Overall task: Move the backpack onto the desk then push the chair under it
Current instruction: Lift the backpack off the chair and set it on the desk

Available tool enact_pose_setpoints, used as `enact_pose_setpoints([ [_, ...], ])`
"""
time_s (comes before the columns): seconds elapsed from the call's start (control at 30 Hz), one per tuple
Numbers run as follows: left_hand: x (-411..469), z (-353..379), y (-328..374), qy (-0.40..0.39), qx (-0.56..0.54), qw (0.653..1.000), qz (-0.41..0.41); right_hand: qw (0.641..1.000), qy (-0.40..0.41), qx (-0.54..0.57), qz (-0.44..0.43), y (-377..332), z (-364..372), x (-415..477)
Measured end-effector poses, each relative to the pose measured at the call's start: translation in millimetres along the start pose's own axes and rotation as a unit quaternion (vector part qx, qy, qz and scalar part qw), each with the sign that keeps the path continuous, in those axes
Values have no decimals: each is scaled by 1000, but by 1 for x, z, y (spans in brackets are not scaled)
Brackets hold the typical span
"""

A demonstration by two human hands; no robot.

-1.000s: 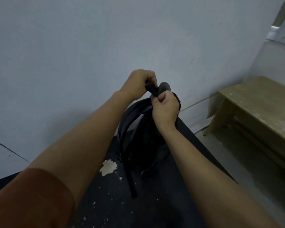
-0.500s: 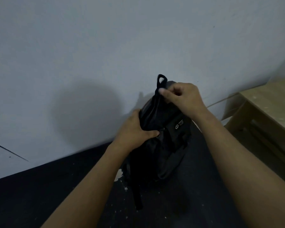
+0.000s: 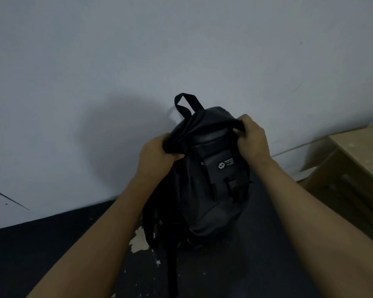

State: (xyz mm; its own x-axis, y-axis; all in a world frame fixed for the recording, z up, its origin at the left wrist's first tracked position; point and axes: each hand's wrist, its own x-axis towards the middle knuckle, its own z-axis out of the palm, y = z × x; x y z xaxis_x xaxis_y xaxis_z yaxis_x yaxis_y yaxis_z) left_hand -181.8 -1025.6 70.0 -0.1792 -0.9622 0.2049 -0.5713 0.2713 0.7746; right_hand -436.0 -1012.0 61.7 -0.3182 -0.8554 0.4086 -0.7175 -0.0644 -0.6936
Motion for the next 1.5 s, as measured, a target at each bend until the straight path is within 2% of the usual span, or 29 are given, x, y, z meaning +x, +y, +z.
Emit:
enact_pose_setpoints([
  [0.13,41,-15,2,6,14,1000,10,998,53,-15,-6,-4,5,24],
  [0.27,73,-18,-3,-16,42,999,2,999,39,23,-1,-7,13,46],
  [0.4,75,-10,-23,-1,57,997,-58,998,-25,48,26,-4,31,59],
  [0.53,63,5,-49,27,171,970,-169,990,-136,-21,6,-9,53,58],
  [0.63,58,8,-56,10,183,965,-190,981,-193,-20,12,-8,62,48],
  [0.7,54,5,-56,18,230,956,-180,985,-171,-25,13,-5,63,37],
  [0.8,36,3,-48,37,252,955,-154,996,-90,-28,1,-3,58,20],
  [0.93,8,0,-34,23,231,964,-130,996,-78,-35,12,-7,43,-5],
  [1.1,-26,-2,-11,-69,237,965,-92,992,-78,-90,28,-21,9,-61],
  [1.27,-73,-8,16,-184,145,972,-9,984,-84,-149,45,-46,-32,-141],
  [1.5,-196,-36,44,-299,142,931,155,958,-72,-253,112,-112,-82,-297],
])
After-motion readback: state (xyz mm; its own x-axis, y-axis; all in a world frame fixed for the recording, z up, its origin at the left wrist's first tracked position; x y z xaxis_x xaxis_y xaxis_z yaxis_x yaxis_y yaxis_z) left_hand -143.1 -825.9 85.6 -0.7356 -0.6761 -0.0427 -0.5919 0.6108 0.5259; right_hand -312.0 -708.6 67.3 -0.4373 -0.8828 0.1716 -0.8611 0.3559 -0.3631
